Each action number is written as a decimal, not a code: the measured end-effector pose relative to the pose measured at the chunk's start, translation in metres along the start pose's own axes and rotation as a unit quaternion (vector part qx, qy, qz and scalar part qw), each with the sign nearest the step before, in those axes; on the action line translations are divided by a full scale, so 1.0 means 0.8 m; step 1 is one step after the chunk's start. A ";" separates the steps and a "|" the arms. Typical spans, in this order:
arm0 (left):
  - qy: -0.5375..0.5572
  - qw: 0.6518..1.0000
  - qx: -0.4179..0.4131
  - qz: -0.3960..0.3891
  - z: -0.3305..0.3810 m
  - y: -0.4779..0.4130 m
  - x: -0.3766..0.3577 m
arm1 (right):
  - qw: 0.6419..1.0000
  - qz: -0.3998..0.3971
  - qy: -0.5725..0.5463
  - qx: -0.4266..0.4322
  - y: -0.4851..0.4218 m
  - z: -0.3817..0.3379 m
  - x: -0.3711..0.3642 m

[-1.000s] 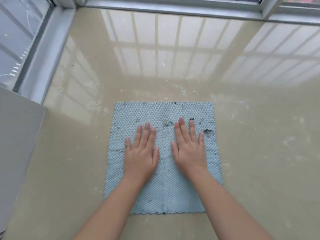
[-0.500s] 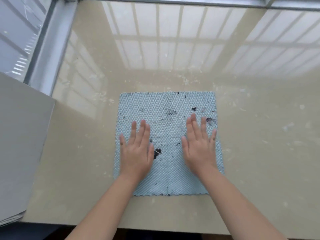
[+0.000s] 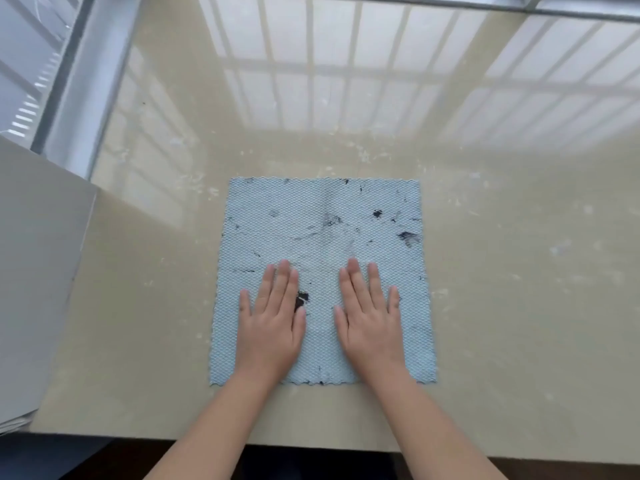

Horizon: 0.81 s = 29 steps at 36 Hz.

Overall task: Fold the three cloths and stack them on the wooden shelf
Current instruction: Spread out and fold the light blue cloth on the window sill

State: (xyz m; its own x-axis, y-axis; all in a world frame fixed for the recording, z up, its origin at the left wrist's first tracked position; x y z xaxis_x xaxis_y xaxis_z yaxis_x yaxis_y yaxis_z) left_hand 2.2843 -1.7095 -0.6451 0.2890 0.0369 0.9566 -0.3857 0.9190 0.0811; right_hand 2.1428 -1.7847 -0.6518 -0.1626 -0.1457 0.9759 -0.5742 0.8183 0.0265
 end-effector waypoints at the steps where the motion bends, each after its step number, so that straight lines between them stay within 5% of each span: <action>1: 0.000 1.000 0.008 0.002 -0.004 0.002 0.001 | 1.000 0.002 0.003 -0.009 0.001 0.008 0.002; 19: -0.014 1.000 0.005 0.015 -0.022 0.026 0.009 | 0.994 0.051 0.003 -0.097 0.011 0.049 0.022; 29: 0.019 1.000 -0.003 0.013 0.024 0.051 -0.017 | 0.999 0.013 -0.028 0.022 0.036 -0.042 0.006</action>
State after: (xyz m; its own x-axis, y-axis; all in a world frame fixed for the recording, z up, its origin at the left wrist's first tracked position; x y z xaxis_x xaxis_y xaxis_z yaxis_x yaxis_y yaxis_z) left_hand 2.2478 -1.6801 -0.6496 0.3127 0.0754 0.9468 -0.3881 0.9200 0.0549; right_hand 2.1529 -1.7431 -0.6392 -0.2207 -0.1569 0.9626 -0.6036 0.7973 -0.0084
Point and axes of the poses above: each hand's wrist, its own y-axis away from the middle knuckle, its own x-axis out of the back of the hand, z = x × y, the point moved 1 cm from there along -y, towards the middle knuckle, and after that the axes turned 1 degree about x, right-handed, at the moved point
